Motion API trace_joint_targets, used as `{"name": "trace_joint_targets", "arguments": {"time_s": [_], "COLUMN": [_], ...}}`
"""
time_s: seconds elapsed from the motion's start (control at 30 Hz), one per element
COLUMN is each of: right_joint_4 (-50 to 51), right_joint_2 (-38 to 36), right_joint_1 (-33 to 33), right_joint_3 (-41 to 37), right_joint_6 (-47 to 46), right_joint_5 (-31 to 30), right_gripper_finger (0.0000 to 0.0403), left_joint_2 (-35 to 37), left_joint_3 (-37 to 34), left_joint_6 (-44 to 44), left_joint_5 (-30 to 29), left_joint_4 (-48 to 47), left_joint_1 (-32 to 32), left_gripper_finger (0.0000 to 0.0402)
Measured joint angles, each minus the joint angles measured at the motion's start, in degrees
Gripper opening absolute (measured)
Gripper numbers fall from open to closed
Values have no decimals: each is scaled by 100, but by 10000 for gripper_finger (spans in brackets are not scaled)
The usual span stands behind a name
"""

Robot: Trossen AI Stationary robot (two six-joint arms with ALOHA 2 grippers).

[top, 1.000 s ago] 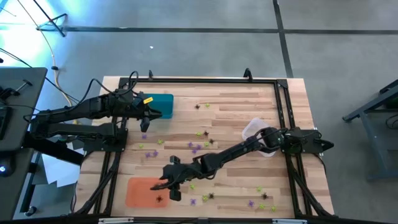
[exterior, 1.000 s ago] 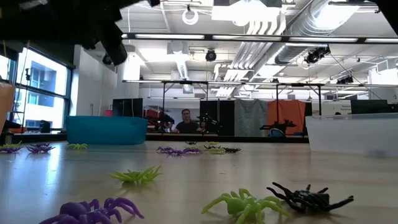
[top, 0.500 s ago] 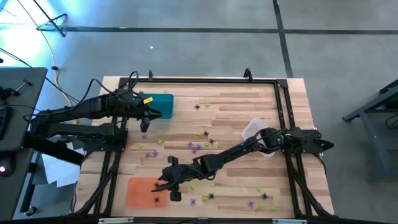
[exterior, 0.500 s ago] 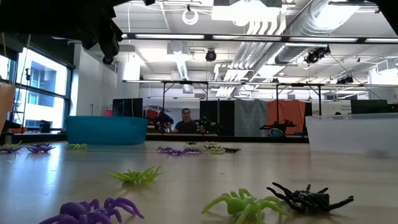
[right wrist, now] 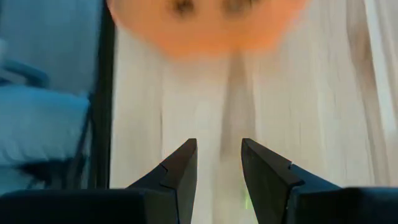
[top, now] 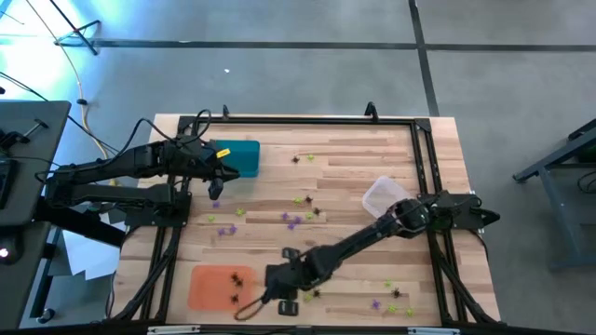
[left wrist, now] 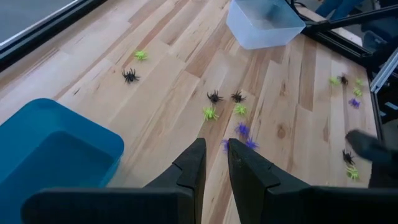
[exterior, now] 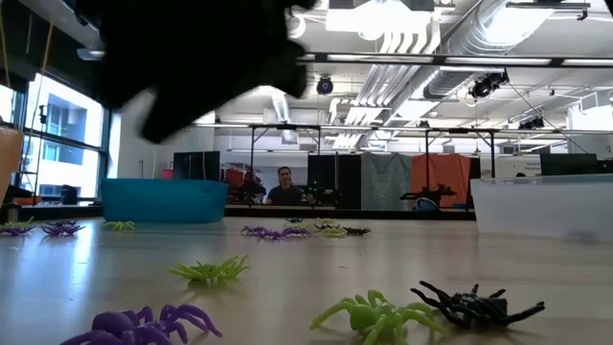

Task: Sort Halloween decoration
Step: Put the black spider toy into the orange bin

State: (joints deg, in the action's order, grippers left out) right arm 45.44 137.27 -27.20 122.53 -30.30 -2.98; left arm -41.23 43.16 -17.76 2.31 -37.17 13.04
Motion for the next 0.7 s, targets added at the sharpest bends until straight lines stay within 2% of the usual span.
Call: {"name": "trace_joint_targets", "arguments": {"time_s": [0.2, 0.33, 0.57, 0.7], "right_joint_4": [1459, 1852, 1861, 1854], "right_joint_2": [0, 0, 0, -5], "right_joint_1": [-471, -774, -975, -955], "right_joint_3": [45, 34, 34, -24], "right_joint_6": [-1560, -2342, -2445, -2262], "right_joint_5": [0, -157, -716, -809], "right_gripper_finger": [121, 121, 121, 121], "left_joint_2": [0, 0, 0, 0], "left_joint_3": [0, 0, 0, 0], "left_joint_6": [-79, -190, -388, -468], "left_joint_5": [0, 0, 0, -41], "left_joint_4": [-8, -24, -24, -24], "left_joint_1": [0, -4, -189, -355], "left_gripper_finger": [53, 53, 53, 53]}}
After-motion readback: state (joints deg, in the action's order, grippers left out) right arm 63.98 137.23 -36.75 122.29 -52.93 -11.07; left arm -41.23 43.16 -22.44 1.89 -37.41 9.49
